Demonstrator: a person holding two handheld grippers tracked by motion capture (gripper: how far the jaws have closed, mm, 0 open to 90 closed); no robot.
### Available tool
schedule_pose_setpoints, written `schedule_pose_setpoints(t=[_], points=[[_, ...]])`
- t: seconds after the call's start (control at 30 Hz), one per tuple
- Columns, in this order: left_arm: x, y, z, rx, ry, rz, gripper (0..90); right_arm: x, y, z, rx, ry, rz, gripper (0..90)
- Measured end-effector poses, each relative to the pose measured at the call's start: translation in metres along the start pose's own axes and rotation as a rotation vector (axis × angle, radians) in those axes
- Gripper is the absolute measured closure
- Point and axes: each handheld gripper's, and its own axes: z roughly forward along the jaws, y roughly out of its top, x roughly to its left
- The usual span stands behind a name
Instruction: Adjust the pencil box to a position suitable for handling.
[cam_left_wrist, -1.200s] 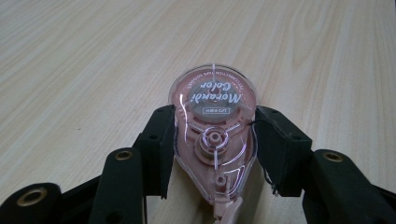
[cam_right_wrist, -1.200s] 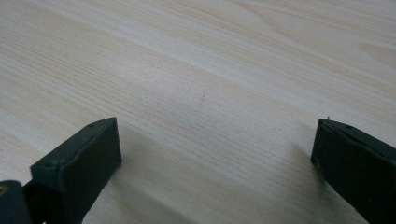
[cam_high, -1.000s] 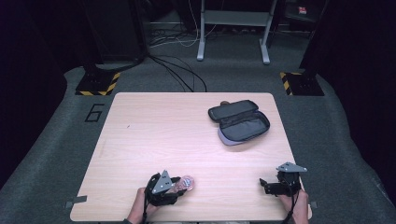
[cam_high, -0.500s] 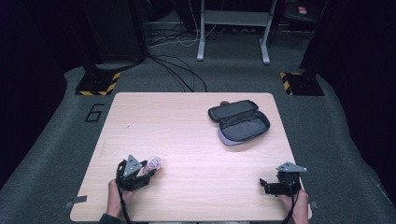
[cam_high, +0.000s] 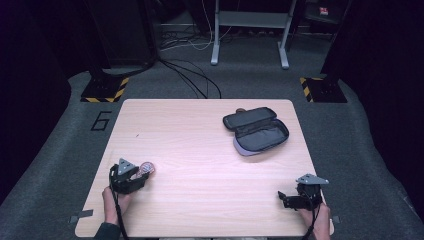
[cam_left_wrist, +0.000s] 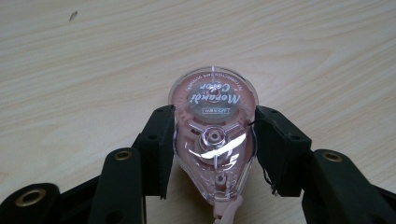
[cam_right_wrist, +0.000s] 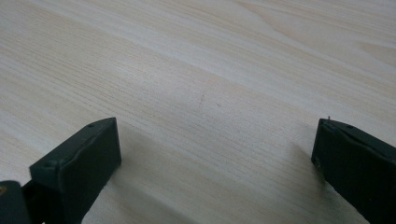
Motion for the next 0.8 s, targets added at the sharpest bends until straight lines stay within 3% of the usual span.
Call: schedule_pose_setpoints(t=[0.13,0.17,0.2,0.33,0.37,0.43,0.47,0.6,0.73,0.8], points=[[0.004,-0.003,0.003,0.021,-0.008,-0.025,50.0,0.0,0.0,0.0,-0.002,0.0,0.0,0.8],[0.004,-0.003,0.005,0.005,0.006,-0.023,49.9,0.0,0.0,0.0,-0.002,0.0,0.001,0.8],[0.004,-0.003,0.005,0.028,-0.007,-0.021,49.7,0.0,0.0,0.0,-0.002,0.0,0.001,0.8],[0.005,-0.003,0.005,0.037,-0.024,-0.027,48.7,0.0,0.0,0.0,-0.002,-0.001,0.001,0.8],[0.005,-0.003,0.005,0.036,-0.026,-0.037,44.9,0.0,0.0,0.0,-0.001,-0.001,0.002,0.7],[0.005,-0.004,0.001,0.049,-0.027,-0.05,26.1,0.0,0.0,0.0,-0.003,-0.016,0.012,0.7],[0.005,-0.004,0.001,0.049,-0.027,-0.05,20.8,0.0,0.0,0.0,-0.002,-0.022,0.014,0.7],[0.005,-0.009,-0.013,0.035,-0.008,-0.064,15.2,0.0,0.0,0.0,-0.001,-0.023,0.019,0.9],[-0.001,-0.021,-0.024,0.07,0.014,-0.047,7.2,-0.003,0.001,0.0,0.001,-0.025,0.041,1.0],[-0.004,-0.027,-0.028,0.083,0.018,-0.039,2.6,-0.005,0.003,-0.001,0.006,-0.008,0.079,0.0]])
